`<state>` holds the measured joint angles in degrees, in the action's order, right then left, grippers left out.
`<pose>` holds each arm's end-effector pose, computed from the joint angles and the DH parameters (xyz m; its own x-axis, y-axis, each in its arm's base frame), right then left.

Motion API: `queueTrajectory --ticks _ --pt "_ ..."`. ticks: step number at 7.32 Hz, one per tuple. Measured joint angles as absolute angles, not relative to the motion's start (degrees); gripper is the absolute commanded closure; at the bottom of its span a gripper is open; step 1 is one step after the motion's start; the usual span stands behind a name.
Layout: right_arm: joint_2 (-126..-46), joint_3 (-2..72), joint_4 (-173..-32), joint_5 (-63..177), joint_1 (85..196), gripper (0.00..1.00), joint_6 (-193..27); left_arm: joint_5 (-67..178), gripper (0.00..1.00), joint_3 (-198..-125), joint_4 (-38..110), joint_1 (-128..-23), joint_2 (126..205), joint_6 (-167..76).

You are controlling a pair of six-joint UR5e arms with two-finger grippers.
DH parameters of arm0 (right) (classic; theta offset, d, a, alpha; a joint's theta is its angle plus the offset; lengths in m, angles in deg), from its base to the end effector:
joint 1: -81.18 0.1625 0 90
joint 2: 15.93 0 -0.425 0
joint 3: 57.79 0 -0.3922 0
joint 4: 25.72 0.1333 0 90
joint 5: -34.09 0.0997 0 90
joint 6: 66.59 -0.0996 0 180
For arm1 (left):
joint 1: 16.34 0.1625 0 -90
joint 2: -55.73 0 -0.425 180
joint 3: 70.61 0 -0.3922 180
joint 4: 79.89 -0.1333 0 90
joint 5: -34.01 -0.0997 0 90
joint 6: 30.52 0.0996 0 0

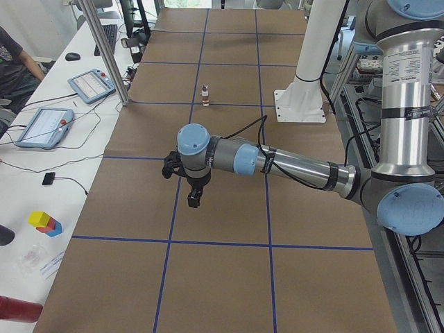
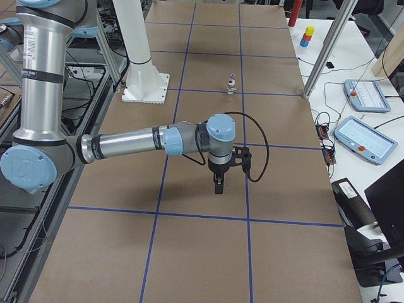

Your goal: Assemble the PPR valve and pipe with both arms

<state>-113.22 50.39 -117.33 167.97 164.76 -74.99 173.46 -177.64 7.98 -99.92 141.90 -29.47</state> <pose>0.0145 -0.4456 0.5647 0.7123 -0.0463 0.7003 0.0064 0.9982 0.0596 -0.0054 -0.4673 0.5414 0.6276 0.2355 -0.7421 -0.1213 0.9711 0.2056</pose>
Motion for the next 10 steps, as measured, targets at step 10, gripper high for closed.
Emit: queueTrajectory --ticks 10 --pt "-115.4 51.8 -114.3 164.1 164.8 0.00 -75.3 173.4 0.00 -177.4 8.1 -100.6 141.6 -29.5"
